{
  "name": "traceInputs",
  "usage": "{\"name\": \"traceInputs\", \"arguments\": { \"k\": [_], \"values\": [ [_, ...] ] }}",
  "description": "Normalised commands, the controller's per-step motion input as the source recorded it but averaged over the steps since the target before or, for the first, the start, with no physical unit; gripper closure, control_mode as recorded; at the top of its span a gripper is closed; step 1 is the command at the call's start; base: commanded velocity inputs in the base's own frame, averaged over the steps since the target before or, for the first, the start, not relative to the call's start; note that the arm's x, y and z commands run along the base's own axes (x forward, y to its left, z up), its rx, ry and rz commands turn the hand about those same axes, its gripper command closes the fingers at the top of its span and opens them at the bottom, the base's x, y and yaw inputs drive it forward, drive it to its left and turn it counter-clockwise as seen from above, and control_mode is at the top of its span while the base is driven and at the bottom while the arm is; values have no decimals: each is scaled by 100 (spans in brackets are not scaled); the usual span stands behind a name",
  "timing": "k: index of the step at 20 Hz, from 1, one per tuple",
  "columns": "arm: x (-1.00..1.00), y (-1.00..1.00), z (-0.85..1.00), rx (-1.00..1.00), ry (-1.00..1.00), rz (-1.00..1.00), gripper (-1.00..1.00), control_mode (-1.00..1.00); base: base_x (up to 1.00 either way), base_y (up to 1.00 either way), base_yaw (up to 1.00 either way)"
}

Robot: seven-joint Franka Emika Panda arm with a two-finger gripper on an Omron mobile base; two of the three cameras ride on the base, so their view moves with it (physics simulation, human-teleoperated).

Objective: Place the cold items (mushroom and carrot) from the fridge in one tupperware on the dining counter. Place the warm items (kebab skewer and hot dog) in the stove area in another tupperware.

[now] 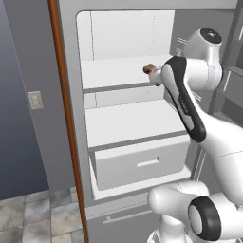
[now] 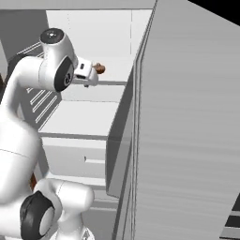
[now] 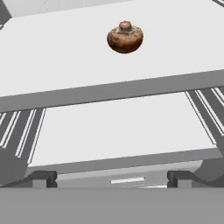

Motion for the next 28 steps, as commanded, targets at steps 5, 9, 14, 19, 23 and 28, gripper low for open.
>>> {"name": "traceInputs", "arguments": {
  "k": [5, 9, 14, 19, 23, 28],
  "values": [
    [68, -4, 2, 0, -1, 0, -100, -100, 0, 0, 0],
    [67, -1, 0, 0, 0, 0, -100, -100, 0, 0, 0],
    [62, -12, 0, -1, 1, 0, -100, -100, 0, 0, 0],
    [57, -5, -2, -3, 4, 0, -100, -100, 0, 0, 0],
    [52, 0, -13, -3, 2, 0, -100, -100, 0, 0, 0],
    [41, 0, -14, -3, 0, 0, -100, -100, 0, 0, 0]
  ]
}}
